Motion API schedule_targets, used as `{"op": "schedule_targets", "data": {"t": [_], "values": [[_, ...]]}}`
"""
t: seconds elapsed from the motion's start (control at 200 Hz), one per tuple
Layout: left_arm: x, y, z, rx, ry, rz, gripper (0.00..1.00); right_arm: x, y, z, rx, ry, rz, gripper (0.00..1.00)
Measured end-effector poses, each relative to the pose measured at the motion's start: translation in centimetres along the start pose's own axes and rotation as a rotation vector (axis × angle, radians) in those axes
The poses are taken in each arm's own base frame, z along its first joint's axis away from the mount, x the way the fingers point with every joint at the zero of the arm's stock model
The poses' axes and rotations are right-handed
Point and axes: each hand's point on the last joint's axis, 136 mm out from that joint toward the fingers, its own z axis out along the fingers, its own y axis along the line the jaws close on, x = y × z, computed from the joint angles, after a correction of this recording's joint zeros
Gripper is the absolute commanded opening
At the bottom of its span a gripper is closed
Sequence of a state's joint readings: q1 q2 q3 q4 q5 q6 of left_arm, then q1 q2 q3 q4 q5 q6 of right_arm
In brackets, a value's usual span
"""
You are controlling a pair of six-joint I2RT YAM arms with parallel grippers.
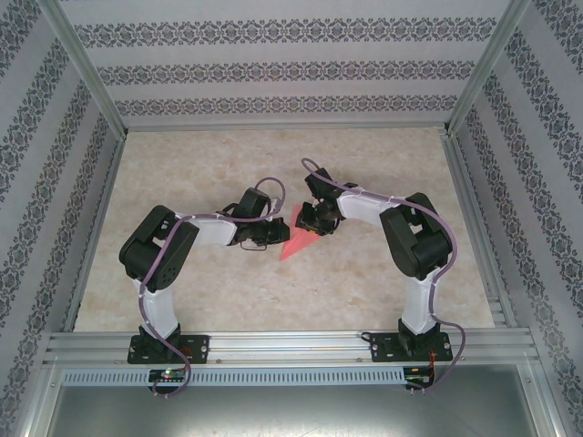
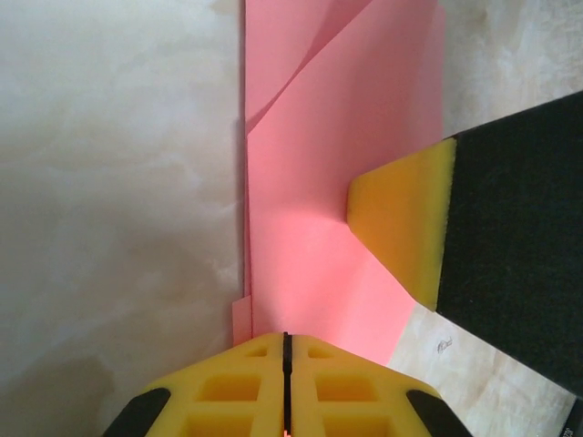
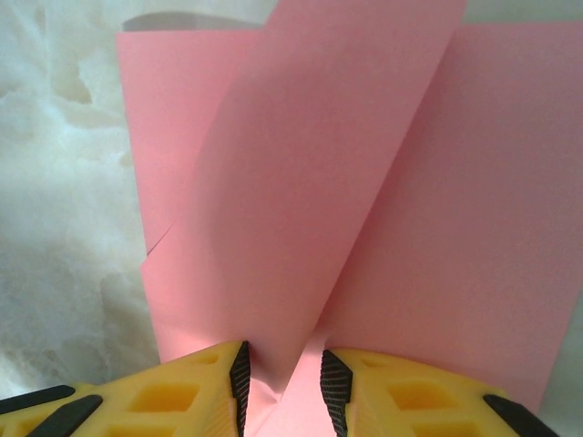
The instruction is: Fold a paper plane with a square sheet of paper (pick it up from the middle)
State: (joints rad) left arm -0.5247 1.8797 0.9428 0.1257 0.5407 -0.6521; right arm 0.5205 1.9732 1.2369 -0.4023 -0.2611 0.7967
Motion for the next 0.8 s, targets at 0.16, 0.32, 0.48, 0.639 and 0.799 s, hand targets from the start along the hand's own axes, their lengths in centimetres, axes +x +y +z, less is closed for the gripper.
{"op": "schedule_targets", "data": {"t": [0.16, 0.32, 0.48, 0.639, 0.799], "values": [[-0.2, -0.4, -0.3, 0.007, -0.01, 0.007, 0.11, 0.0, -0.1, 0.1, 0.02, -0.003, -0.004, 0.35], [-1.0, -2.0, -1.9, 0.052, -0.062, 0.041, 0.11, 0.0, -0.1, 0.1, 0.041, -0.014, -0.008, 0.35], [-1.2, -3.2, -1.9, 0.083, -0.074, 0.063, 0.11, -0.1, -0.3, 0.1, 0.049, -0.013, -0.003, 0.35], [-0.3, -3.5, -1.4, 0.094, -0.048, 0.071, 0.1, -0.1, -0.2, 0.1, 0.048, -0.014, 0.0, 0.35], [0.4, -2.6, -0.5, 0.073, -0.019, 0.055, 0.08, -0.1, -0.2, 0.1, 0.048, -0.014, 0.002, 0.35]]}}
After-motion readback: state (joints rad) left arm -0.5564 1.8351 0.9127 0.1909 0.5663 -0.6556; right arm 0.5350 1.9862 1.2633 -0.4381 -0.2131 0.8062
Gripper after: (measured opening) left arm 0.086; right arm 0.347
